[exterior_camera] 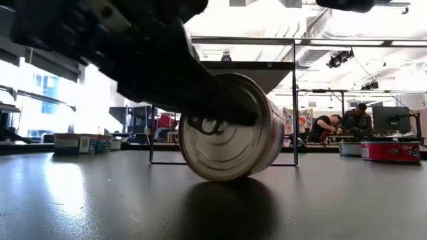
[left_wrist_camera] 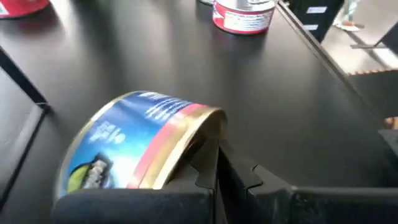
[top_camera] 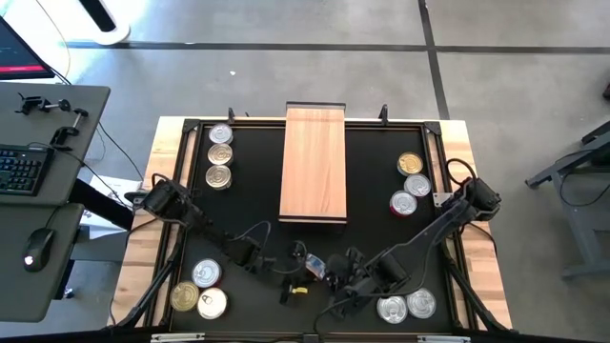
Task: Stack canned seafood by type on shelf
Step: Put the blue-pink tuna can on the shelf
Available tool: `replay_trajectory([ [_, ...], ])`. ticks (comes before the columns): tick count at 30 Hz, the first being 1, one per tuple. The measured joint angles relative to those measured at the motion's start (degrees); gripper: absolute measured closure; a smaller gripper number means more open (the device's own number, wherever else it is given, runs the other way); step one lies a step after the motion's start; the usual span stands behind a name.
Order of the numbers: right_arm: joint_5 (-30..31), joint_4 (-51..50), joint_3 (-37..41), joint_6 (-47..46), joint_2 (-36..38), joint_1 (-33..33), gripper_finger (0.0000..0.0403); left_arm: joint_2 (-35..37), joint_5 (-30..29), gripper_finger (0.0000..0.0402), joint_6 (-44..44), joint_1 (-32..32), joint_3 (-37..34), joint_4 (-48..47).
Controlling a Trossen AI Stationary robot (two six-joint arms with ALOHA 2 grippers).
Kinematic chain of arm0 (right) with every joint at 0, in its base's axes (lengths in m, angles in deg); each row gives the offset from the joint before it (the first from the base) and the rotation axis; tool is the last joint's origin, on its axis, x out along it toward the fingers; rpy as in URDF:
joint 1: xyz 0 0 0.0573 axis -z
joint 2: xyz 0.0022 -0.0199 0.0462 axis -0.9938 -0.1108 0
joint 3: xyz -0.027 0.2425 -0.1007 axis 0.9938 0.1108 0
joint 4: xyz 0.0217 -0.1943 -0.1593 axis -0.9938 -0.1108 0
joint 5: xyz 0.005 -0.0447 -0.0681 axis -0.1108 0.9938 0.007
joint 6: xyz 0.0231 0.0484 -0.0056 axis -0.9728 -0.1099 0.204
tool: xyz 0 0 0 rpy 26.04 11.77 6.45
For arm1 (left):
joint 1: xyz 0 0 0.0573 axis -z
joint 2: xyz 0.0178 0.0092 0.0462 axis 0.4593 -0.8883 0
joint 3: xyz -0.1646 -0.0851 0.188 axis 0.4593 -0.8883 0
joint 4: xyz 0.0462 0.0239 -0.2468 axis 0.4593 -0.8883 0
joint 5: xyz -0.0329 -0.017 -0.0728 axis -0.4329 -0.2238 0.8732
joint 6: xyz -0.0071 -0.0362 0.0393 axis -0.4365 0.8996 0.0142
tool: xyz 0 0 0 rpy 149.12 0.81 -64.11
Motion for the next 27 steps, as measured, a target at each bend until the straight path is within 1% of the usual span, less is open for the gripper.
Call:
replay_trajectory([
  [4,0.0,0.0,0.0,2.0,0.0,0.2,0.0403,3.7,7.1,0.0401,-0.5,0.3,0.2,-1.4],
  [7,-0.8,-0.4,0.0,1.8,0.0,2.0,0.0398,8.8,8.5,0.0402,-0.5,0.6,0.2,-7.7],
  [9,-3.4,-0.8,0.0,2.9,0.0,3.6,0.0383,13.1,8.2,0.0402,-0.5,0.7,0.2,-14.2],
  [11,-6.6,-0.9,0.0,3.1,0.0,5.1,0.0356,17.8,8.0,0.0402,0.2,0.9,0.2,-19.3],
  [14,-9.6,-1.1,0.0,4.1,-0.2,7.0,0.0294,24.7,6.0,0.0402,1.1,1.9,0.2,-27.5],
  [18,-10.5,-1.0,0.0,6.2,-0.4,8.7,0.0199,32.7,1.1,0.0402,3.6,4.1,0.2,-35.9],
  [21,-10.4,-1.0,0.0,8.8,-0.4,9.5,0.0138,37.4,-3.1,0.0401,6.6,6.4,0.2,-40.5],
  [24,-8.0,-1.3,0.0,11.0,-1.1,10.1,0.0097,40.5,-7.1,0.0402,9.2,9.0,0.2,-42.9],
  [27,-7.4,-1.3,0.0,11.8,-3.0,10.4,0.0079,42.1,-11.0,0.0402,11.1,11.2,0.2,-42.7],
])
